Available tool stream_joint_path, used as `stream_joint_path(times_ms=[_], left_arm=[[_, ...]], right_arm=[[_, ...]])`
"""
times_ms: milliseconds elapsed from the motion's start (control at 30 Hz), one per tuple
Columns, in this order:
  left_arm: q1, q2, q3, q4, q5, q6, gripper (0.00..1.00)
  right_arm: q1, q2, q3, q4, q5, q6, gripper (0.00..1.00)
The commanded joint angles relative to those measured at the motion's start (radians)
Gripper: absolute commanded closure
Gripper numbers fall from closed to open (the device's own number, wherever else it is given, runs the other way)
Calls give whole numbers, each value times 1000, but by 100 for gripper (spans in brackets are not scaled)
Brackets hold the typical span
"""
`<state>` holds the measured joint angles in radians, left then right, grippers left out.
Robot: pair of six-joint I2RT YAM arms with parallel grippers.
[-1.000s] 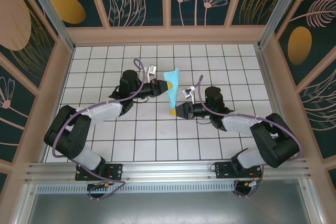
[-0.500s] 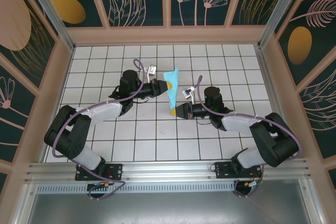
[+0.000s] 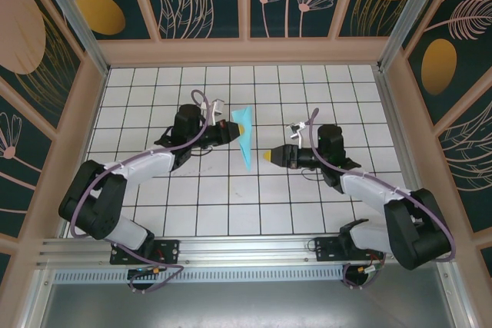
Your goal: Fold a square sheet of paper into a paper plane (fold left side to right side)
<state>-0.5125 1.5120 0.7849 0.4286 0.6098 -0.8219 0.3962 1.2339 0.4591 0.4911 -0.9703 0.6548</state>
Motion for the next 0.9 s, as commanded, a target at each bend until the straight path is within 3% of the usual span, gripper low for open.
stream_joint_path(times_ms=[0, 233, 333, 467, 767, 867], left_arm=[[3, -22, -22, 81, 44, -20, 100], [-4, 31, -72, 232, 97, -107, 100], [-6, 39, -85, 256, 97, -117, 100], [-6, 52, -89, 277, 93, -129, 100], [-6, 88, -93, 344, 110, -171, 100], [-6, 91, -94, 342, 108, -168, 100]], right_arm=[[-3, 22, 4, 151, -27, 43, 31], [-3, 194, 98, 252, -29, 76, 31], [4, 282, 115, 377, -68, 144, 35], [40, 348, 124, 397, -82, 150, 40], [83, 401, 121, 455, -90, 188, 59], [83, 400, 123, 452, -90, 191, 72]])
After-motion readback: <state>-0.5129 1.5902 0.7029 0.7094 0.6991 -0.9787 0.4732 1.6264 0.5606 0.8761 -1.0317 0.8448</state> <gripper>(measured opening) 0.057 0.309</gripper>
